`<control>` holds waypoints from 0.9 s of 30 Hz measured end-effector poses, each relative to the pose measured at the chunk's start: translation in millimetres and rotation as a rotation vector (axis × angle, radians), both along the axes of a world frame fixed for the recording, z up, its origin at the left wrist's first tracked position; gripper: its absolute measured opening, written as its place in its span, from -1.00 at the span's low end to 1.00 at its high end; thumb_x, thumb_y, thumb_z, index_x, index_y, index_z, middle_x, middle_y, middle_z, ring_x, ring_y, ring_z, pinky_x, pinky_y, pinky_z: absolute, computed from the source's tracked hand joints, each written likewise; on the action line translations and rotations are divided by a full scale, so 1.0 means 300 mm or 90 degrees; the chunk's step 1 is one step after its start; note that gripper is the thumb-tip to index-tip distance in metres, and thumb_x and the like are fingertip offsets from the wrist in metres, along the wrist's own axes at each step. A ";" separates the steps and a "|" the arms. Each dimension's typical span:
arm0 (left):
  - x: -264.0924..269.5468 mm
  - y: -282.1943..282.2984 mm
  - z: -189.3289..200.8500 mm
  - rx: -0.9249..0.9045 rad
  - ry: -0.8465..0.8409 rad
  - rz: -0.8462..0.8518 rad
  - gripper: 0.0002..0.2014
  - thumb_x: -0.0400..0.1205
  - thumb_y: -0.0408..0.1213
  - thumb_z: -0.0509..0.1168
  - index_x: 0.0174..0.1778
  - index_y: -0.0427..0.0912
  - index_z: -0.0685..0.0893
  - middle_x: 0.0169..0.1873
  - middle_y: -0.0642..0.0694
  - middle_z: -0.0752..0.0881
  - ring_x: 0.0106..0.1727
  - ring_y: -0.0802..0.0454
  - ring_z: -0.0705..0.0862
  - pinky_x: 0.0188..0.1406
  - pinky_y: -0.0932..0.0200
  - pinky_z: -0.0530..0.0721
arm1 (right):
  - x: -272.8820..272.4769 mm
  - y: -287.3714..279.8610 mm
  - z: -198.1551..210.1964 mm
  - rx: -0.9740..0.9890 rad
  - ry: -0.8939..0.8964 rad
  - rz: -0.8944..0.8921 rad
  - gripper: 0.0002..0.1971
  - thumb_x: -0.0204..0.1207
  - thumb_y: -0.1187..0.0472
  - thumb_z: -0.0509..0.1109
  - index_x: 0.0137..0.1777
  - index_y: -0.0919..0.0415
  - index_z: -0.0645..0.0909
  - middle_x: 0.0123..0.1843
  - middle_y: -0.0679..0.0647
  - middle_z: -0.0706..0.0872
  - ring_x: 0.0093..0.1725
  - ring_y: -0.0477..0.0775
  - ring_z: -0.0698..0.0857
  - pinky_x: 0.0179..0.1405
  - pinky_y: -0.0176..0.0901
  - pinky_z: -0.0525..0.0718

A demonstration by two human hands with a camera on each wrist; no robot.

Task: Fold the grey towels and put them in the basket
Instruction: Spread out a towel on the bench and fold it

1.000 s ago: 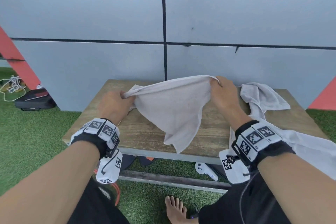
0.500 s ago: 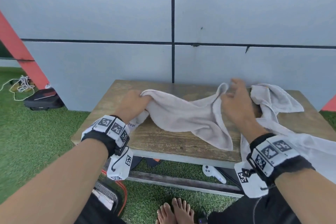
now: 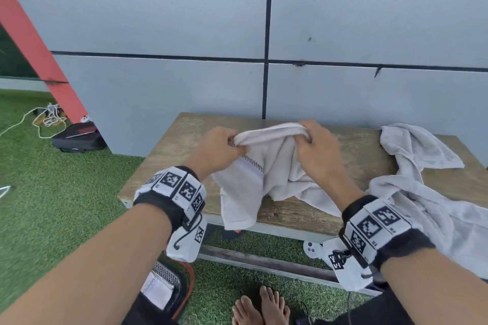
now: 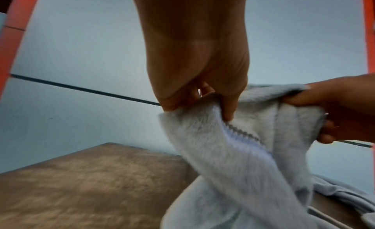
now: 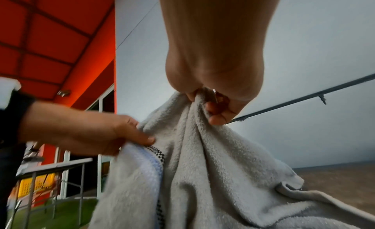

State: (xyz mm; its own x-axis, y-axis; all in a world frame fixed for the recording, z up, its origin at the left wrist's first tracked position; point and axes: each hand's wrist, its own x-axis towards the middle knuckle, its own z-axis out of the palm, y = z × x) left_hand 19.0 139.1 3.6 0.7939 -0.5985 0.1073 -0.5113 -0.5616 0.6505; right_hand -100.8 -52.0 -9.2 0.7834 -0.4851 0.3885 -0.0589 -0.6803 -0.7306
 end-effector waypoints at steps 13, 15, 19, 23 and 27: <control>-0.053 0.025 0.040 -0.178 0.085 -0.028 -0.67 0.57 -0.04 0.49 -0.32 -0.22 0.65 -0.44 -0.08 0.68 -0.39 0.12 0.57 -0.33 0.15 0.51 | 0.081 0.181 0.020 -0.086 0.121 0.226 -0.45 0.51 0.05 0.42 0.52 -0.07 0.45 0.39 -0.06 0.57 0.47 0.03 0.37 0.43 -0.13 0.25; -0.056 0.018 0.040 -0.210 0.114 -0.025 -0.72 0.50 0.00 0.52 -0.14 -0.16 0.78 -0.25 -0.14 0.81 -0.26 0.11 0.68 -0.19 0.09 0.59 | 0.094 0.187 0.024 -0.092 0.065 0.223 -0.77 0.50 0.07 0.43 0.14 0.01 0.58 -0.03 -0.07 0.71 0.11 -0.01 0.60 0.22 -0.08 0.49; -0.090 0.024 -0.005 -0.365 0.277 0.010 -0.60 0.45 -0.10 0.63 0.14 -0.12 0.73 -0.01 -0.16 0.83 0.02 -0.03 0.81 0.09 -0.04 0.75 | 0.097 0.157 0.030 -0.026 -0.030 0.157 -0.75 0.60 0.13 0.44 -0.25 0.07 0.45 -0.43 -0.09 0.51 -0.42 -0.15 0.45 -0.41 -0.31 0.39; -0.120 0.042 -0.080 -0.238 0.248 -0.024 -0.80 0.61 -0.20 0.50 0.09 -0.20 0.78 -0.09 -0.04 0.85 -0.06 -0.01 0.82 -0.04 0.08 0.76 | 0.088 0.131 0.058 0.025 -0.074 0.092 -0.57 0.67 0.06 0.40 -0.37 0.07 0.30 -0.51 -0.09 0.32 -0.52 -0.12 0.35 -0.48 -0.32 0.31; -0.127 0.061 -0.111 -0.181 0.201 0.040 -0.60 0.74 -0.15 0.30 -0.39 -0.25 0.49 -0.48 -0.10 0.45 -0.48 0.02 0.40 -0.44 0.19 0.35 | 0.070 0.081 0.069 0.128 -0.048 0.111 -0.88 0.62 0.07 0.44 -0.09 0.01 0.56 -0.26 -0.06 0.65 -0.28 -0.09 0.60 -0.23 -0.22 0.56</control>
State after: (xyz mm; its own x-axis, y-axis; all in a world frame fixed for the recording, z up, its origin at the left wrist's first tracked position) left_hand -19.1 157.5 -29.6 0.8485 -0.5292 0.0067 -0.2327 -0.3616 0.9029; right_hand -79.9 -27.6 11.6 0.8343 -0.4183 0.3590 0.1070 -0.5161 -0.8498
